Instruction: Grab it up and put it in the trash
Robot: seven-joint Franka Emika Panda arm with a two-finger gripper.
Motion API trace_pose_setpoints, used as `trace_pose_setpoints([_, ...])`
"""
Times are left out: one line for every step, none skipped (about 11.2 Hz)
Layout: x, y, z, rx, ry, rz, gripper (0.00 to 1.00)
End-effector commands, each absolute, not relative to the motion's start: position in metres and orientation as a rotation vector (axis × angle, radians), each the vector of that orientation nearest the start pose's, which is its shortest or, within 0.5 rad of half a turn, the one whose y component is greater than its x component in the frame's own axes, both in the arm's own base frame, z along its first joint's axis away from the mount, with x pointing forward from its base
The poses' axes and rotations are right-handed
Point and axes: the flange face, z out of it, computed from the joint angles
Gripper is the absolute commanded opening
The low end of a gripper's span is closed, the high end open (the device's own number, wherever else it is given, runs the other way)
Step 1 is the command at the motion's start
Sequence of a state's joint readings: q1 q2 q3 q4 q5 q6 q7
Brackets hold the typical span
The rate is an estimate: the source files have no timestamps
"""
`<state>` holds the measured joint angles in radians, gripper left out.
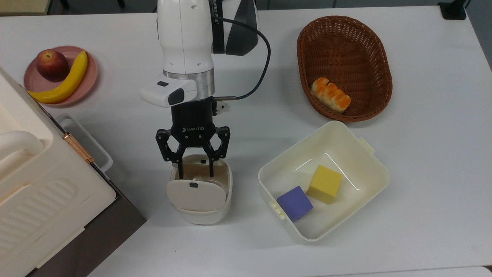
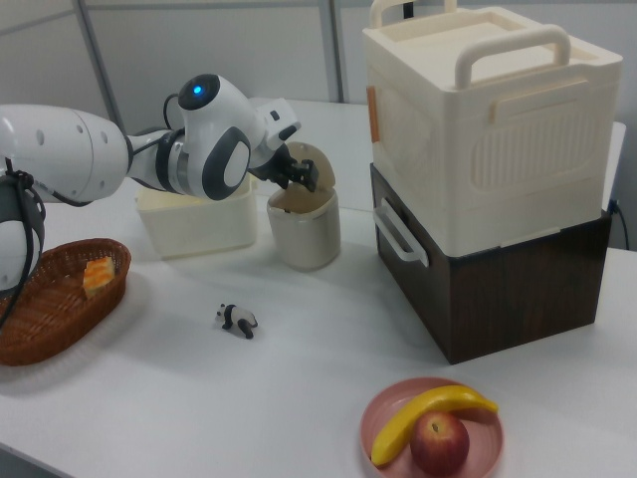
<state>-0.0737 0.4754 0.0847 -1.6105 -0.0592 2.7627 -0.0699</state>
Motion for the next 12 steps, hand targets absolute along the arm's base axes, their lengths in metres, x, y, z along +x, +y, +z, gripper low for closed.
trace_pose_setpoints([0.731, 0.003, 0.433, -2.979, -0.166, -1.081, 1.00])
trace_pose_setpoints([0.730, 0.003, 0.434, -2.978, -0.166, -1.081, 1.00])
trace_pose_setpoints([0.729, 0.003, 0.439, -2.976, -0.162, -1.087, 1.00])
trace_pose_setpoints([0.725, 0.004, 0.446, -2.975, -0.162, -1.089, 1.00])
trace_pose_setpoints([0.717, 0.004, 0.460, -2.973, -0.157, -1.096, 1.00])
trace_pose_setpoints([0.702, 0.005, 0.472, -2.987, -0.158, -1.065, 1.00])
trace_pose_setpoints([0.687, 0.007, 0.491, -3.013, -0.153, -0.991, 1.00])
trace_pose_setpoints([0.669, 0.006, 0.510, -3.071, -0.153, -0.823, 1.00])
trace_pose_setpoints([0.649, 0.007, 0.529, -3.122, -0.149, -0.634, 1.00])
trace_pose_setpoints([0.627, 0.007, 0.546, -3.154, -0.142, -0.480, 1.00])
trace_pose_setpoints([0.604, 0.012, 0.561, -3.176, -0.141, -0.337, 1.00])
trace_pose_setpoints([0.583, 0.024, 0.572, -3.187, -0.120, -0.211, 1.00])
